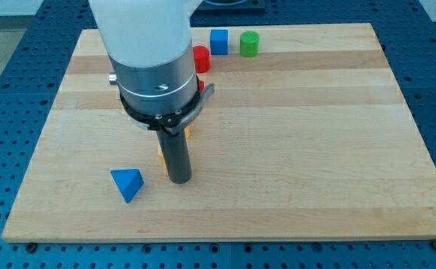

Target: Point your arm at the top center

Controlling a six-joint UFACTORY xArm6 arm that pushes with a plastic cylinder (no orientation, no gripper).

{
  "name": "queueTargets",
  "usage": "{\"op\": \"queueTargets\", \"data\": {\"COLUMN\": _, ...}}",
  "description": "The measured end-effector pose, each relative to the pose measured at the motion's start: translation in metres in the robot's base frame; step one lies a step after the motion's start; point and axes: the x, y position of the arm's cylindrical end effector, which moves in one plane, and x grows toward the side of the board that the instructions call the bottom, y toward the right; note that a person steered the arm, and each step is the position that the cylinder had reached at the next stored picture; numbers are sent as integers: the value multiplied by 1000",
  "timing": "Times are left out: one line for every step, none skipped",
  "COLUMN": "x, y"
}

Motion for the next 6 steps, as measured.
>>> {"op": "queueTargets", "data": {"x": 48, "y": 33}}
{"op": "queueTargets", "data": {"x": 80, "y": 36}}
{"op": "queueTargets", "data": {"x": 81, "y": -11}}
{"op": "queueTargets", "data": {"x": 80, "y": -114}}
{"op": "queueTargets", "data": {"x": 79, "y": -209}}
{"op": "queueTargets", "data": {"x": 74, "y": -233}}
